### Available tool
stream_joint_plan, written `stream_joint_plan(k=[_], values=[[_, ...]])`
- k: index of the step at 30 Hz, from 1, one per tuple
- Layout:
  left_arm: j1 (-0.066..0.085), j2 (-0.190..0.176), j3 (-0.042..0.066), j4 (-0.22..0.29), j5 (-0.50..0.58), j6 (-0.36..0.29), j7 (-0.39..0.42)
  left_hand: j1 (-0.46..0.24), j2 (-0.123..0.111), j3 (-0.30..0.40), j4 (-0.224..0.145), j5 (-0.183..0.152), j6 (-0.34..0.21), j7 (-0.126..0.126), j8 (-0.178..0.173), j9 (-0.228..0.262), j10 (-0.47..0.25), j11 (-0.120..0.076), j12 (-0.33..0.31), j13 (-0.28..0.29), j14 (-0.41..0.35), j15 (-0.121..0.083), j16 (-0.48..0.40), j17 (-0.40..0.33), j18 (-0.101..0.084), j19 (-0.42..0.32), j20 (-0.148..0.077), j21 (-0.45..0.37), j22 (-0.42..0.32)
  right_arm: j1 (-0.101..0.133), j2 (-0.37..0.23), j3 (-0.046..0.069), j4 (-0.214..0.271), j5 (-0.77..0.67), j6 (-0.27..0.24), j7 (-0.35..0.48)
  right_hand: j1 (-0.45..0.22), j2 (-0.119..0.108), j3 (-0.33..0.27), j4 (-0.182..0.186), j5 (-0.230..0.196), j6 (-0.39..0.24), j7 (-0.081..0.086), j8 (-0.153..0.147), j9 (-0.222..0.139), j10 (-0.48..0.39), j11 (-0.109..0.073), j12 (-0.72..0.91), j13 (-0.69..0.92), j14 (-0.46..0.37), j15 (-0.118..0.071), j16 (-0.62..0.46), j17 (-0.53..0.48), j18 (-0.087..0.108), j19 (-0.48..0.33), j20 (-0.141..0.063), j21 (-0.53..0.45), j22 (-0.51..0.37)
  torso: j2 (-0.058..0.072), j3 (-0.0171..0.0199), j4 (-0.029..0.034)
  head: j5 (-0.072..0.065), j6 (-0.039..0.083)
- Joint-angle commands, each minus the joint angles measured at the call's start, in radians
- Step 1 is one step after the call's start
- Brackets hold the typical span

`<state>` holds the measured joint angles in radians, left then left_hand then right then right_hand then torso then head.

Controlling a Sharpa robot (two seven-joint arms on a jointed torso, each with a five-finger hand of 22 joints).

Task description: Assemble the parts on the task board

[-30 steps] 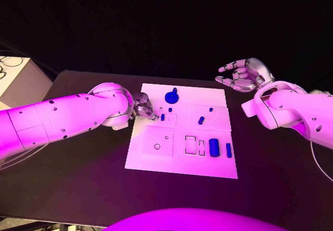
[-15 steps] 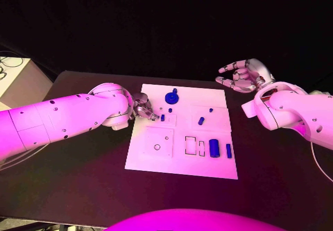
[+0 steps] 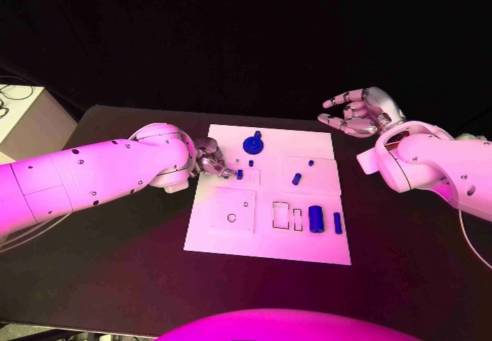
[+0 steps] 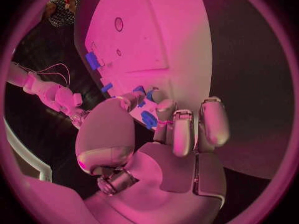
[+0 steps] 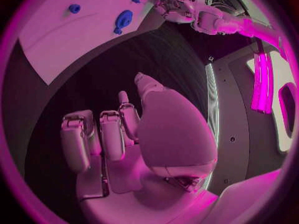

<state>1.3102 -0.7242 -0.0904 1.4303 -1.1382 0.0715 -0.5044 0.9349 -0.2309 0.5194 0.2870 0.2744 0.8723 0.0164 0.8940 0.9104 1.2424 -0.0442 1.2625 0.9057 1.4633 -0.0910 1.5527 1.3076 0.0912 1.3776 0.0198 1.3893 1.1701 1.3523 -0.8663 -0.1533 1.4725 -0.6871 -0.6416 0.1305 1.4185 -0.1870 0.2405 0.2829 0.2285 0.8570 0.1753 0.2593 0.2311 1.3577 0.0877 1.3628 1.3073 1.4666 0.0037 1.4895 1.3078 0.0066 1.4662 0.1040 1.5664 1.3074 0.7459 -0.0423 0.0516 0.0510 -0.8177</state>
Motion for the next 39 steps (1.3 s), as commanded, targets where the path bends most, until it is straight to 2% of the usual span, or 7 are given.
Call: stream_joint_plan(k=[1,9,26,39], values=[[-0.006,-0.005,-0.003,0.000,-0.003,0.019,-0.009,-0.003,0.002,-0.016,0.002,-0.003,0.001,0.004,-0.004,-0.001,0.001,0.001,0.000,0.000,0.100,-0.005,0.003,0.238,-0.010,0.002,-0.004,-0.004,0.000,-0.001,0.000,0.000,0.000,-0.005,0.003,0.007,-0.011,0.003,0.006,0.001,-0.001,-0.009,-0.002,0.005,-0.002,-0.007,0.000,-0.004,0.053,0.056,0.006,-0.004,0.168,-0.007,0.105,0.003,0.004,0.263,-0.001,-0.0003,0.0004,-0.001,0.000],[-0.006,-0.013,0.002,0.007,-0.002,0.014,-0.009,-0.016,0.007,-0.051,0.005,-0.006,0.002,0.003,-0.004,-0.002,0.001,0.000,-0.001,0.001,0.100,-0.006,0.003,0.239,-0.010,0.003,-0.004,-0.005,0.000,-0.002,0.000,0.000,-0.001,-0.005,0.004,0.008,-0.011,0.003,0.006,0.001,-0.001,-0.009,-0.002,0.005,-0.002,-0.007,0.000,-0.004,0.053,0.056,0.006,-0.004,0.168,-0.007,0.105,0.003,0.004,0.263,-0.001,-0.0003,0.0006,-0.002,0.001],[-0.006,-0.026,0.007,0.017,0.015,-0.002,-0.006,-0.024,0.020,-0.066,0.006,-0.006,0.002,0.002,-0.004,-0.001,0.000,-0.001,-0.001,0.000,0.100,-0.006,0.003,0.238,-0.010,0.003,-0.005,-0.005,0.000,-0.004,0.000,0.000,-0.002,-0.005,0.004,0.008,-0.011,0.003,0.006,0.001,-0.001,-0.009,-0.002,0.005,-0.002,-0.007,0.000,-0.004,0.053,0.056,0.006,-0.004,0.168,-0.007,0.105,0.003,0.004,0.263,0.000,0.0005,0.0001,-0.002,0.002],[-0.006,-0.028,0.008,0.020,0.072,-0.025,0.000,-0.055,0.034,-0.121,0.007,-0.058,0.000,0.000,-0.003,-0.001,0.000,-0.002,-0.002,0.000,0.100,-0.007,0.003,0.238,-0.010,0.004,-0.006,-0.005,0.002,-0.006,0.001,0.000,-0.002,-0.005,0.005,0.008,-0.011,0.003,0.006,0.001,-0.001,-0.009,-0.002,0.005,-0.002,-0.007,0.000,-0.004,0.053,0.056,0.006,-0.004,0.168,-0.007,0.105,0.003,0.004,0.263,0.000,0.0007,0.0011,-0.003,0.004]])
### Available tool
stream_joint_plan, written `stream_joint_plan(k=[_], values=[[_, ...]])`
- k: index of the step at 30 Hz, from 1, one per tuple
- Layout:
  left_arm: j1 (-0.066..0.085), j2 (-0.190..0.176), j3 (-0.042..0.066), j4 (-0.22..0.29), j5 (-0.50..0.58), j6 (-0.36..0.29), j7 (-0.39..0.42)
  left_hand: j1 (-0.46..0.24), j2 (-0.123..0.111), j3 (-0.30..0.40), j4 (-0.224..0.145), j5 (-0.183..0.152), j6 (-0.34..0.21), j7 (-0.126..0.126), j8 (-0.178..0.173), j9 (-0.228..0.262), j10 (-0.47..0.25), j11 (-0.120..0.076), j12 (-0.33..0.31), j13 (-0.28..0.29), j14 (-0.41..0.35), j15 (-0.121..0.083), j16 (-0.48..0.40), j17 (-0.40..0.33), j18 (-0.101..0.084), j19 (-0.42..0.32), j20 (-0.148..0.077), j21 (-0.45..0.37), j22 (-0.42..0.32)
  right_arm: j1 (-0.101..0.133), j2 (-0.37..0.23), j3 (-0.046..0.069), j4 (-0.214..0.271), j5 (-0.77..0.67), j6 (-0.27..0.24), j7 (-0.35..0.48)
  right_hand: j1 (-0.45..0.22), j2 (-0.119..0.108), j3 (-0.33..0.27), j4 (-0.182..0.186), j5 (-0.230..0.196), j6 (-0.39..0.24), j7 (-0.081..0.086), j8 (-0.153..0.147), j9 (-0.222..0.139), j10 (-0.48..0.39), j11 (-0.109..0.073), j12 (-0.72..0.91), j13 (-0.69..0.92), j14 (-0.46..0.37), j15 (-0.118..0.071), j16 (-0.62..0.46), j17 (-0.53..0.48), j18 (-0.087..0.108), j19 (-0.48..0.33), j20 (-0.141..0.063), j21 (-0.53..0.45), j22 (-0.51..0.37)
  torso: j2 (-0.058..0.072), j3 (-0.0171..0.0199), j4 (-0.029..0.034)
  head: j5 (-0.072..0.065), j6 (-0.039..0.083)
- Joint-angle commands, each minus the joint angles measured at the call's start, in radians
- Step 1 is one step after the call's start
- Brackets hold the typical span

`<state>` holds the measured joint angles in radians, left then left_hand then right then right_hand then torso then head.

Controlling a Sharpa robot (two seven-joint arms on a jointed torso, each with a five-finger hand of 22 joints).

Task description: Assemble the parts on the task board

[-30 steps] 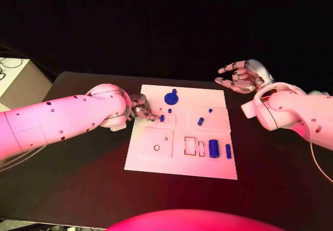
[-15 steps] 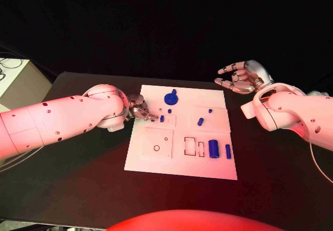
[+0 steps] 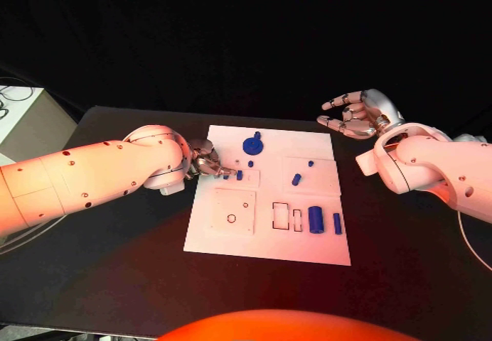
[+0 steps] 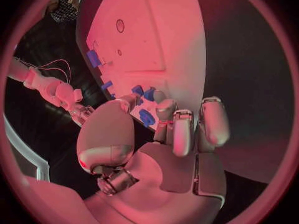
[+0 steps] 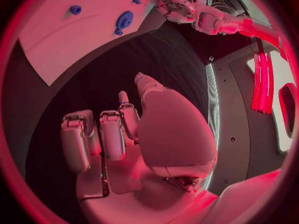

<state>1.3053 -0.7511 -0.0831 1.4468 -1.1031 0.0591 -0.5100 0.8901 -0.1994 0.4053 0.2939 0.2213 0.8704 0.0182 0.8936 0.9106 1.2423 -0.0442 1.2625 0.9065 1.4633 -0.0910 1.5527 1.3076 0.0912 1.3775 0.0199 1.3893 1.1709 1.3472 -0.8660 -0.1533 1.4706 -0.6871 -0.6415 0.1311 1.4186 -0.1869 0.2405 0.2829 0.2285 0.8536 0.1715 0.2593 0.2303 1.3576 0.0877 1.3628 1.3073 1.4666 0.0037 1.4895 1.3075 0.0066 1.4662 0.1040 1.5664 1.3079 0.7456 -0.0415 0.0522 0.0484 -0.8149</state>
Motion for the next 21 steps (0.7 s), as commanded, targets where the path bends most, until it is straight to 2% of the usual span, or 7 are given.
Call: stream_joint_plan(k=[1,5,10,14,17,21], values=[[-0.001,-0.002,0.001,0.004,0.040,-0.014,0.006,-0.010,0.003,-0.007,0.000,-0.006,0.002,-0.001,-0.003,-0.001,0.000,-0.002,-0.002,-0.001,0.100,-0.007,0.003,0.238,-0.010,0.004,-0.006,-0.005,0.002,-0.001,0.000,0.000,0.000,-0.005,0.005,0.007,-0.011,0.003,0.007,0.001,-0.001,-0.006,0.002,0.005,-0.001,-0.007,0.000,-0.004,0.053,0.056,0.006,-0.004,0.168,-0.007,0.105,0.003,0.004,0.263,0.000,-0.0003,0.0005,-0.001,0.001],[-0.001,-0.006,0.004,0.006,0.046,-0.020,0.007,-0.010,0.003,-0.007,0.000,-0.006,0.002,-0.001,-0.003,-0.001,0.000,-0.002,-0.002,-0.001,0.100,-0.007,0.003,0.238,-0.010,0.004,-0.006,-0.005,0.002,-0.001,0.000,0.000,0.000,-0.005,0.005,0.007,-0.011,0.003,0.007,0.001,-0.001,-0.006,0.002,0.005,-0.001,-0.007,0.000,-0.004,0.053,0.056,0.006,-0.004,0.168,-0.007,0.105,0.003,0.004,0.263,0.000,0.0001,0.0000,0.000,0.001],[-0.001,-0.016,0.018,0.011,0.053,-0.028,0.009,-0.010,0.004,-0.009,0.000,-0.009,0.002,-0.001,-0.003,-0.001,-0.001,-0.002,-0.003,-0.002,0.099,-0.007,0.002,0.237,-0.010,0.003,-0.006,-0.006,0.000,-0.001,0.000,0.000,-0.001,-0.005,0.005,0.007,-0.014,0.003,0.008,0.001,0.000,-0.007,0.002,0.005,-0.001,-0.006,0.000,-0.002,0.053,0.056,0.006,-0.004,0.168,-0.007,0.105,0.003,0.004,0.263,0.000,-0.0002,-0.0004,0.000,0.003],[-0.001,-0.028,0.036,0.015,0.064,-0.035,0.014,-0.004,0.009,-0.009,-0.002,-0.009,0.001,-0.001,-0.003,-0.001,-0.004,-0.002,-0.005,-0.006,0.099,-0.007,0.001,0.235,-0.010,0.002,-0.006,-0.007,-0.001,-0.001,0.000,0.000,0.000,-0.005,0.005,0.007,-0.014,0.003,0.008,0.001,0.000,-0.007,0.002,0.005,-0.001,-0.006,0.000,-0.002,0.053,0.056,0.006,-0.004,0.168,-0.007,0.105,0.003,0.004,0.263,0.000,0.0007,-0.0004,0.000,0.004],[0.000,-0.035,0.050,0.014,0.085,-0.040,0.023,0.011,0.021,-0.009,-0.002,-0.005,-0.005,0.000,-0.006,-0.002,-0.014,-0.001,-0.013,-0.020,0.096,-0.007,-0.004,0.228,-0.007,-0.004,-0.005,-0.013,-0.014,-0.001,0.000,0.000,-0.001,-0.005,0.004,0.008,-0.014,0.003,0.008,0.001,0.000,-0.007,0.002,0.005,-0.001,-0.006,0.000,-0.002,0.053,0.056,0.006,-0.004,0.168,-0.007,0.105,0.003,0.004,0.263,-0.001,0.0013,-0.0006,0.000,0.006],[0.001,-0.040,0.060,0.009,0.116,-0.039,0.037,0.032,0.030,-0.009,-0.003,0.001,-0.014,0.003,-0.010,-0.002,-0.024,0.002,-0.020,-0.031,0.093,-0.004,-0.009,0.219,-0.005,-0.011,-0.004,-0.020,-0.024,-0.002,0.000,0.000,-0.001,-0.005,0.004,0.008,-0.014,0.003,0.008,0.001,0.000,-0.007,0.002,0.005,-0.001,-0.006,0.000,-0.002,0.053,0.056,0.006,-0.004,0.168,-0.007,0.105,0.003,0.004,0.263,0.000,0.0005,-0.0003,0.000,0.009]])
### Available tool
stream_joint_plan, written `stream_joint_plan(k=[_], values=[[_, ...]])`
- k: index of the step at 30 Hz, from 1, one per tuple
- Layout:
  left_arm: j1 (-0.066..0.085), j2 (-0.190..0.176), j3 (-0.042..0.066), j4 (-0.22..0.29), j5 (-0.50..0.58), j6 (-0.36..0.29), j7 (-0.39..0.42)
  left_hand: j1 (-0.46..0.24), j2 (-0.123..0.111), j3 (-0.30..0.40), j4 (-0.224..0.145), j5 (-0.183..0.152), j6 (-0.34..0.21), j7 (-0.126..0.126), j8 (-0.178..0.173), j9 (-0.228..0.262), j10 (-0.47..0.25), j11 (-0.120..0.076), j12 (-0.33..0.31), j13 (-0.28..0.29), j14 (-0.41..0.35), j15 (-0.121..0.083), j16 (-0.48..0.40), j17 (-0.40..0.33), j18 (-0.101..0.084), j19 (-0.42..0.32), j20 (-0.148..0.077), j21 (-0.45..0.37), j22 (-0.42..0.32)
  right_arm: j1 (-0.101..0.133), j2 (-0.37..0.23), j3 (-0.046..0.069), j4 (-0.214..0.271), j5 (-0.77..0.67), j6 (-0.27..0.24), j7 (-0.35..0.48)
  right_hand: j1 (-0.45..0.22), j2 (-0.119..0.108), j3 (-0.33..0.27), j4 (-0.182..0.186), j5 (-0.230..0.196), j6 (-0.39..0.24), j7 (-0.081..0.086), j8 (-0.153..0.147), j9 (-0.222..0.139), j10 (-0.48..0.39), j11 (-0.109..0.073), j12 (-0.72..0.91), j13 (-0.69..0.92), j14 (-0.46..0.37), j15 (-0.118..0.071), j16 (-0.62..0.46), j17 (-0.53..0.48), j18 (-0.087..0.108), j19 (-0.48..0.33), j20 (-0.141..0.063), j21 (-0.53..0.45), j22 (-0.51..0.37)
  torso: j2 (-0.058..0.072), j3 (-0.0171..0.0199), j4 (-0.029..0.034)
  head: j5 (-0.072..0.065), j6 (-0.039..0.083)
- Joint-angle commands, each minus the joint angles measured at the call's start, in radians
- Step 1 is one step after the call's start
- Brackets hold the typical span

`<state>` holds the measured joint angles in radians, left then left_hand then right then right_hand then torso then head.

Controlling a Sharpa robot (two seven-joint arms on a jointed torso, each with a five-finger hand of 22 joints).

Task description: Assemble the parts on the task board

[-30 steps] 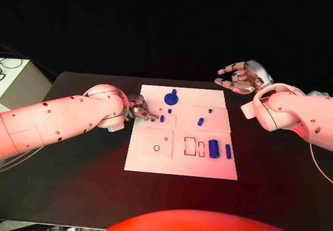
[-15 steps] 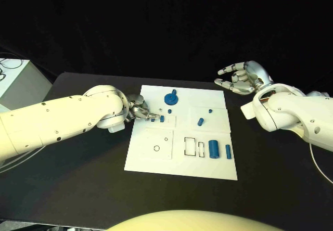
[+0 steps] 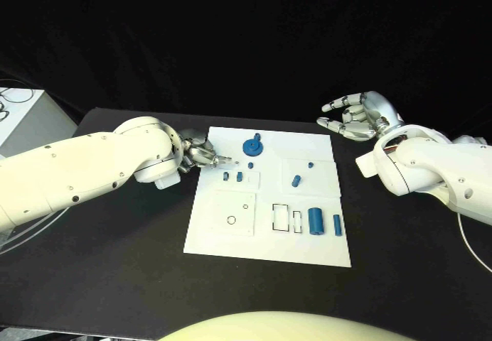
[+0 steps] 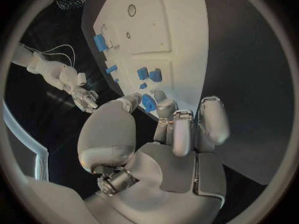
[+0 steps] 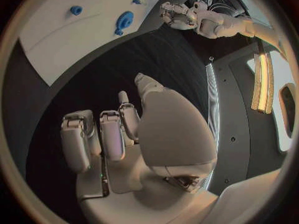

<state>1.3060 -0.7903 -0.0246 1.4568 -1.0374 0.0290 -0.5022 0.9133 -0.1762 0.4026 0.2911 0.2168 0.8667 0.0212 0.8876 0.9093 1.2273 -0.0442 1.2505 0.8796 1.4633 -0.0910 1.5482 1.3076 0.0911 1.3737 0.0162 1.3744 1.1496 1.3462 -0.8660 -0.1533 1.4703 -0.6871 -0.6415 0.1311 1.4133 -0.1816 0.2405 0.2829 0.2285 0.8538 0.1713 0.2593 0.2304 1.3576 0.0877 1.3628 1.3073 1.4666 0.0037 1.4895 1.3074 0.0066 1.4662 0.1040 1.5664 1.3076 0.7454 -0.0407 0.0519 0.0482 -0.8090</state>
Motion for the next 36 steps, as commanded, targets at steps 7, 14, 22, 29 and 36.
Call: stream_joint_plan(k=[7,14,22,29,36], values=[[0.001,-0.005,0.007,-0.003,0.100,0.007,0.066,0.094,0.024,-0.007,0.000,0.015,-0.044,0.020,-0.044,-0.027,-0.074,0.020,-0.052,-0.079,0.079,0.011,-0.027,0.185,0.006,-0.043,0.013,-0.041,-0.064,-0.001,-0.002,0.000,0.001,-0.005,0.002,0.009,-0.009,-0.001,0.008,0.000,0.000,-0.008,0.002,0.005,-0.001,-0.006,0.000,-0.002,0.054,0.056,0.006,-0.004,0.168,-0.007,0.105,0.003,0.004,0.263,0.000,0.0000,0.0010,0.000,0.005],[-0.001,-0.027,0.004,0.021,0.111,-0.023,0.110,0.184,0.032,0.013,-0.001,0.021,-0.078,0.061,-0.159,-0.131,-0.189,0.055,-0.153,-0.238,0.058,0.041,-0.056,0.142,0.020,-0.084,0.041,-0.087,-0.133,-0.001,-0.005,0.000,0.003,-0.005,0.001,0.009,-0.009,-0.001,0.009,0.000,0.001,-0.008,0.002,0.005,-0.002,-0.005,0.000,-0.001,0.054,0.056,0.006,-0.004,0.168,-0.007,0.105,0.003,0.004,0.263,0.001,-0.0003,0.0005,0.000,0.007],[-0.032,-0.063,-0.008,0.066,0.077,-0.143,0.162,0.191,0.006,0.010,0.001,0.017,-0.085,0.079,-0.199,-0.178,-0.211,0.071,-0.171,-0.268,0.050,0.055,-0.065,0.127,0.024,-0.095,0.053,-0.103,-0.155,-0.001,-0.008,0.000,0.003,-0.005,0.000,0.008,-0.009,-0.001,0.009,0.000,0.001,-0.008,0.002,0.005,-0.002,-0.005,0.000,-0.001,0.054,0.056,0.006,-0.004,0.168,-0.007,0.105,0.003,0.004,0.263,-0.001,-0.0009,0.0033,0.001,0.011],[-0.069,-0.074,-0.011,0.087,0.000,-0.226,0.152,0.170,-0.005,-0.010,0.002,0.017,-0.069,0.077,-0.193,-0.187,-0.194,0.070,-0.156,-0.249,0.053,0.055,-0.061,0.132,0.022,-0.087,0.054,-0.097,-0.144,-0.001,-0.010,0.000,0.003,-0.005,0.000,0.007,-0.008,-0.001,0.010,-0.001,0.002,-0.008,0.002,0.006,-0.002,-0.005,0.000,-0.002,0.053,0.056,0.006,-0.004,0.168,-0.007,0.105,0.003,0.004,0.263,-0.001,-0.0022,0.0022,0.005,0.014],[-0.086,-0.065,-0.014,0.087,-0.033,-0.241,0.127,0.149,-0.012,-0.029,0.003,0.017,-0.061,0.072,-0.185,-0.190,-0.185,0.067,-0.146,-0.240,0.056,0.052,-0.057,0.138,0.021,-0.081,0.053,-0.093,-0.136,-0.001,-0.010,0.000,0.002,-0.006,0.000,0.007,-0.008,-0.001,0.011,-0.002,0.002,-0.008,0.002,0.006,-0.002,-0.005,0.000,-0.002,0.054,0.056,0.006,-0.004,0.168,-0.007,0.105,0.003,0.004,0.263,0.000,-0.0016,0.0001,0.006,0.016]])
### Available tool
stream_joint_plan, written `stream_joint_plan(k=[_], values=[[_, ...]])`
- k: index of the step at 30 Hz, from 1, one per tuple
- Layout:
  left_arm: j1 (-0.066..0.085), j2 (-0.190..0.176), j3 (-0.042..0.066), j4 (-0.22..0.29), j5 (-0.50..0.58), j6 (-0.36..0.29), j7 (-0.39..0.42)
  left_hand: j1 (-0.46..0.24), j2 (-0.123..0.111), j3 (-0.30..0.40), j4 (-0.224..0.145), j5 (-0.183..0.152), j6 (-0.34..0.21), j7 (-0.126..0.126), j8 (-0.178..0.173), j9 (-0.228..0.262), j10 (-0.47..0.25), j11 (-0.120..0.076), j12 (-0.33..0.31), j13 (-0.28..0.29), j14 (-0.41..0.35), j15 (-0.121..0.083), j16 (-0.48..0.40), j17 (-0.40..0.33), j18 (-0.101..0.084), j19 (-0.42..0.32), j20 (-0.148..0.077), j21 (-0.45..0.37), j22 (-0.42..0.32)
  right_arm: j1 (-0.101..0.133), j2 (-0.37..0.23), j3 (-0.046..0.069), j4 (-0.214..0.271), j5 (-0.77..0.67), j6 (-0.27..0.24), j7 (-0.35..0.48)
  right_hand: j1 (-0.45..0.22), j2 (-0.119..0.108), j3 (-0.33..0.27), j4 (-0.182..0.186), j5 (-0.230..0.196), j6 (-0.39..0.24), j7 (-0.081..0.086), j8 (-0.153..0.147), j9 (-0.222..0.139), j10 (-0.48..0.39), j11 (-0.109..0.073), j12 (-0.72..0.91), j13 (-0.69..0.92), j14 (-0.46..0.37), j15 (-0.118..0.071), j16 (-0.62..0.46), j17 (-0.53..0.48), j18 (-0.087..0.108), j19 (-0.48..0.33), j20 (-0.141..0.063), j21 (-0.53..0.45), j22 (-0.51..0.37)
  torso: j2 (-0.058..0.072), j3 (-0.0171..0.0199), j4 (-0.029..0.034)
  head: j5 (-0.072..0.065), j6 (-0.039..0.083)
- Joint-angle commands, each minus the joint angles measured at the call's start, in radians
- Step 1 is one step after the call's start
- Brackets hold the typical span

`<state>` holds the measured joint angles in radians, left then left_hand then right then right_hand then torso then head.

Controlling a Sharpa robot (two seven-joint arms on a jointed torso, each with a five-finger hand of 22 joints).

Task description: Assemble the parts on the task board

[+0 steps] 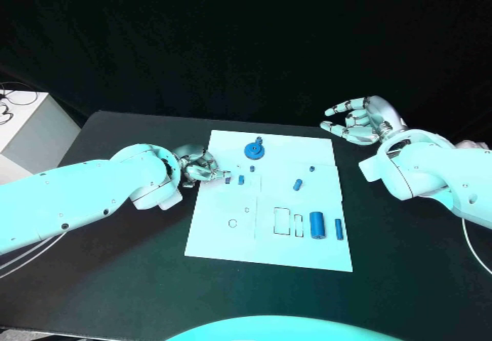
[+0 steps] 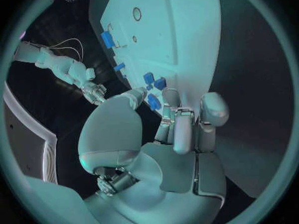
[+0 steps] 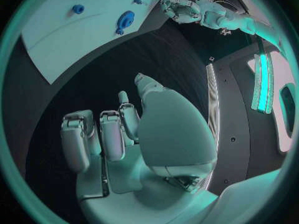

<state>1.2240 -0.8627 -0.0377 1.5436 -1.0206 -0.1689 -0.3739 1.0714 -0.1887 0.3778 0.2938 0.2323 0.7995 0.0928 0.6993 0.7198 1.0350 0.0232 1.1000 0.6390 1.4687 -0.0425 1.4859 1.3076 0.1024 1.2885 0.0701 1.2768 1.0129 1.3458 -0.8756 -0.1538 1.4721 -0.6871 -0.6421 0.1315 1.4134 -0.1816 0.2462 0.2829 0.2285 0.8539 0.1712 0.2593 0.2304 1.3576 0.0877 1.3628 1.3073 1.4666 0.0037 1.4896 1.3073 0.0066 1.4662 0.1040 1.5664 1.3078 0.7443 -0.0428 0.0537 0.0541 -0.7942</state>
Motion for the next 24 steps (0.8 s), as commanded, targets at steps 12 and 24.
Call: stream_joint_plan(k=[12,24], values=[[-0.012,0.034,-0.003,-0.016,-0.054,-0.020,-0.023,-0.008,0.005,-0.007,-0.002,0.003,0.011,-0.002,0.010,-0.001,0.012,-0.003,0.009,0.006,0.052,0.002,0.007,0.140,0.009,0.007,-0.002,0.007,0.005,-0.002,0.000,0.000,0.001,-0.006,0.002,0.006,-0.008,-0.001,0.005,-0.002,0.002,-0.008,0.002,0.006,-0.002,-0.005,0.000,-0.002,0.053,0.056,0.006,-0.004,0.168,-0.007,0.105,0.003,0.004,0.263,0.002,0.0013,-0.0014,0.000,-0.001],[-0.016,0.046,-0.004,-0.033,-0.055,0.036,-0.058,0.011,0.007,-0.009,-0.003,0.003,0.022,-0.010,0.029,0.002,0.029,-0.009,0.025,0.029,0.055,-0.003,0.012,0.146,0.007,0.015,-0.006,0.015,0.018,-0.002,-0.002,0.000,0.001,-0.007,0.003,0.005,-0.008,-0.001,0.005,-0.002,0.002,-0.008,0.002,0.006,-0.002,-0.005,0.000,-0.002,0.053,0.056,0.006,-0.004,0.168,-0.007,0.105,0.003,0.004,0.263,0.002,0.0010,-0.0020,-0.003,-0.006]])
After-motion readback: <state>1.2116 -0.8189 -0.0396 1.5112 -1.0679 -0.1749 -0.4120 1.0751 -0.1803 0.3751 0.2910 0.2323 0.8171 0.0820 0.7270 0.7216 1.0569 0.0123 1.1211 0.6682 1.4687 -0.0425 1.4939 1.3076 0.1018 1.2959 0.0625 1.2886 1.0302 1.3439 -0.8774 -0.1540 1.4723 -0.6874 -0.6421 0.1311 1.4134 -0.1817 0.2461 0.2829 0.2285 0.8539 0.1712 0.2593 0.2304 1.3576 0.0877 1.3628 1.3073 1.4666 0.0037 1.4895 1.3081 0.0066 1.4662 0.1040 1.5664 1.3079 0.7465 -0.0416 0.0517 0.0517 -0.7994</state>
